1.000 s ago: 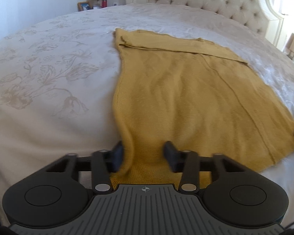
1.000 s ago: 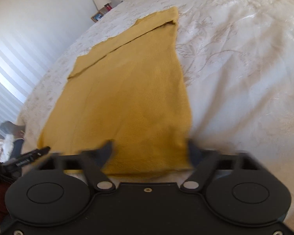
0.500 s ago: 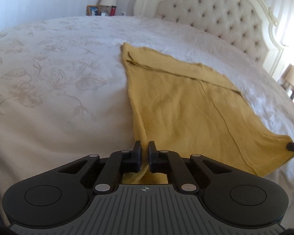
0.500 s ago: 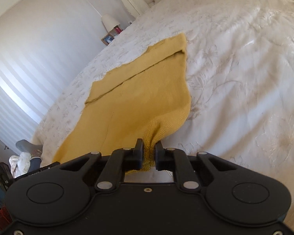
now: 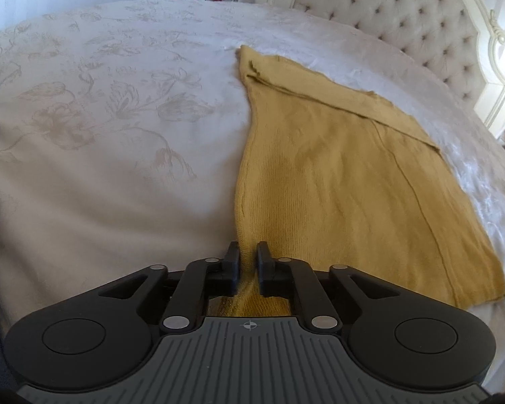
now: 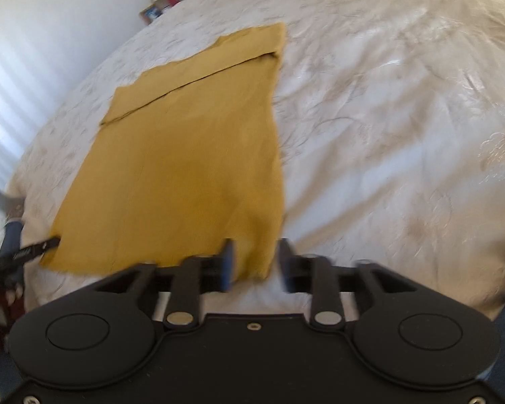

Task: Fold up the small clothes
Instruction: 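Close both grippers on the sweater's hem end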

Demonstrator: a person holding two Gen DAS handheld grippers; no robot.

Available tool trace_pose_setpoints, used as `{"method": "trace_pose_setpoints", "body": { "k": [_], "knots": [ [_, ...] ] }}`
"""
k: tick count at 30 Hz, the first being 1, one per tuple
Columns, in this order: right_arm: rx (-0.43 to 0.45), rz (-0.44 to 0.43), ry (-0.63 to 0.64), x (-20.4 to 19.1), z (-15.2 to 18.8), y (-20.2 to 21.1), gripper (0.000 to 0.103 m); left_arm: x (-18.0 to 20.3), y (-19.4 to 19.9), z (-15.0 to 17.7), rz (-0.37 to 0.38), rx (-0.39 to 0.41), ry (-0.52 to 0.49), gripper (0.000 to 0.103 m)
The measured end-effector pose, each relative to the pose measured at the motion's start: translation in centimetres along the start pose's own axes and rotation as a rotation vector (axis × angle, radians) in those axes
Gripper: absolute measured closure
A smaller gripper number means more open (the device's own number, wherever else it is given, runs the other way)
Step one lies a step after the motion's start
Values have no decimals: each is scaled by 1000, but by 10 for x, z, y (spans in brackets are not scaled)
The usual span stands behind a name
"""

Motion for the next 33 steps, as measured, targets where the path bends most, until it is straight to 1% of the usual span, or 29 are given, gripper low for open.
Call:
{"method": "trace_pose_setpoints", "body": {
  "k": [2,3,6,7,9,10,11,12,13,14,15,17,22,25,29,31,33],
  "knots": [
    [-16,-14,-22,5,1,-13,48,1,0,2,21,-8,-2,71],
    [-25,-27,-31,5,2,-20,48,2,0,2,27,-9,-7,67],
    [-37,-67,-48,3,5,-33,48,5,-2,5,30,-17,-25,60],
    [-33,-81,-60,2,6,-35,48,6,-4,6,31,-17,-30,58],
    [-19,-118,-94,2,8,-39,48,9,-7,7,40,-20,-46,50],
    [-13,-136,-112,3,8,-40,48,11,-8,7,44,-20,-54,48],
    [-8,-146,-131,4,8,-40,54,12,-9,7,43,-21,-63,49],
    [-4,-156,-144,5,8,-40,76,14,-9,7,41,-24,-73,49],
    [-3,-159,-154,7,9,-39,90,14,-9,7,39,-27,-76,50],
    [2,-160,-157,8,9,-37,91,13,-8,6,40,-30,-73,58],
    [11,-161,-151,8,9,-33,91,12,-6,5,45,-30,-66,77],
    [35,-161,-127,5,6,-24,92,9,-2,3,58,-24,-37,96],
    [98,-176,-120,4,-5,-1,92,10,9,-3,73,3,-14,98],
    [120,-165,-109,4,-14,2,93,11,13,-11,80,27,3,98],
    [155,-170,-129,6,-23,5,93,10,20,-26,90,80,34,98],
    [158,-181,-137,6,-27,5,93,10,19,-31,96,73,52,98],
    [138,-155,-118,6,-27,3,93,10,15,-31,73,50,42,98]
  ]
}}
Point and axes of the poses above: each gripper's, at about its wrist camera, not at the fingertips, and y roughly against the way its jaws point, x to its right, z to its underside, the point moved 8 cm from there along -y, roughly the way its jaws point, and after that the axes turned 9 degrees about y, right-handed, at the moved point
